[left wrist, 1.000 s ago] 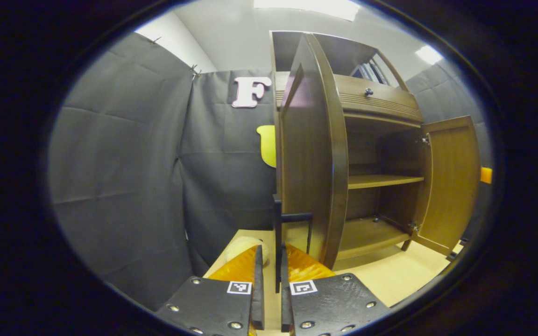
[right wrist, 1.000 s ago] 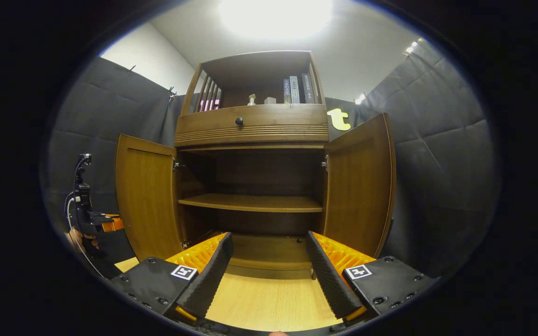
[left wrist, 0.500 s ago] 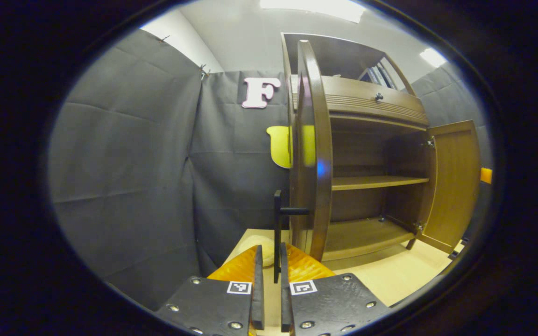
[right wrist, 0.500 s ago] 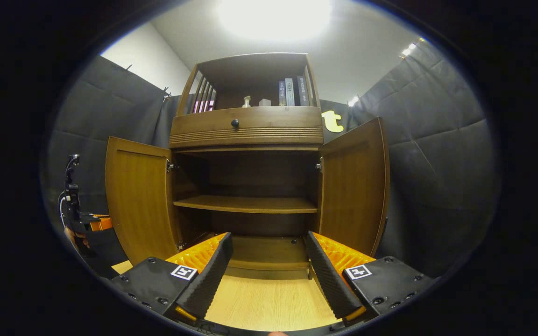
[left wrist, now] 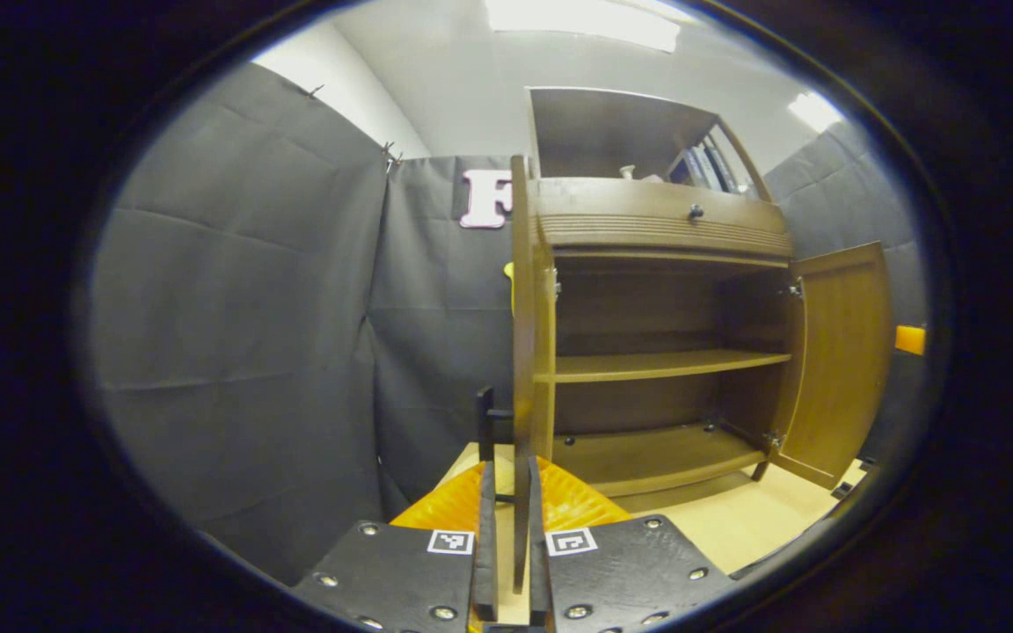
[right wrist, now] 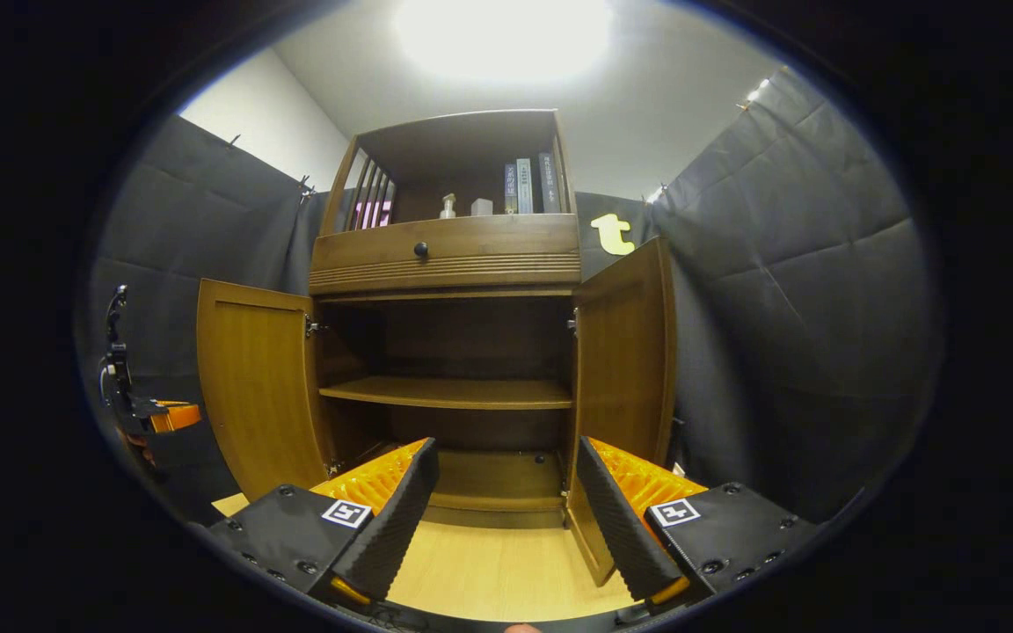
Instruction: Open the right door of the double-door shoe cabinet with the right hand, and open the left door with the left hand.
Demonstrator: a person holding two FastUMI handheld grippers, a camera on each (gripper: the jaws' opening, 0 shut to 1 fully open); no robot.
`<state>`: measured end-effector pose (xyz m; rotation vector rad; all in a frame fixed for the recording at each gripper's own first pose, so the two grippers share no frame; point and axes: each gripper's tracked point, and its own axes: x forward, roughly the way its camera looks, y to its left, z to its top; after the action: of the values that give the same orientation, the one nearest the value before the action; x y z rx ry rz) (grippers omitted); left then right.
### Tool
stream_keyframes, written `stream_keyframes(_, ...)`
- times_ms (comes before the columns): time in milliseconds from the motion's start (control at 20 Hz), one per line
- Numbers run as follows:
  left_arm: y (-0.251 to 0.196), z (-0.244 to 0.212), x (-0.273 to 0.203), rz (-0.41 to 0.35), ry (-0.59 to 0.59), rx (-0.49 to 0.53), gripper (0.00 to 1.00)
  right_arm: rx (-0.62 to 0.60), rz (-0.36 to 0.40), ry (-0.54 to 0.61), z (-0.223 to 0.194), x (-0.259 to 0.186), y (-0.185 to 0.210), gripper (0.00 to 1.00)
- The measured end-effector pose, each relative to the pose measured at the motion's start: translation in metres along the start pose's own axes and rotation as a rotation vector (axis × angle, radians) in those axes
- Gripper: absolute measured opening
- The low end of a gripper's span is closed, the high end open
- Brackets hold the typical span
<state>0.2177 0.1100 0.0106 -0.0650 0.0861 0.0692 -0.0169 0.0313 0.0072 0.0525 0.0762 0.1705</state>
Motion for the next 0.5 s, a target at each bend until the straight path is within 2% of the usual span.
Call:
stream_keyframes(50,-0.003,0.0,-0.001,-0.002,-0.006,-0.004,0.16,-0.01,-0.007,-0.001,0.002,-0.004,-0.007,1.0)
stream_keyframes(100,-0.001,0.003,-0.003,-0.003,-0.015,-0.008,0.16,-0.02,-0.015,-0.005,0.004,-0.008,-0.012,0.96)
stream_keyframes(250,0.002,0.002,-0.009,-0.01,-0.042,-0.007,0.18,-0.017,-0.029,-0.015,0.006,-0.02,-0.025,0.96)
stream_keyframes(300,0.003,0.003,-0.011,-0.011,-0.048,-0.005,0.18,-0.015,-0.035,-0.014,0.004,-0.024,-0.029,0.99)
stream_keyframes(400,0.002,0.004,-0.014,-0.011,-0.061,-0.008,0.17,-0.015,-0.048,-0.006,0.001,-0.031,-0.039,0.99)
stream_keyframes(450,0.003,0.003,-0.016,-0.009,-0.067,-0.011,0.17,-0.012,-0.052,-0.004,0.001,-0.035,-0.043,0.96)
stream_keyframes(500,0.005,0.003,-0.018,-0.007,-0.07,-0.011,0.17,-0.009,-0.058,-0.007,0.001,-0.038,-0.047,0.99)
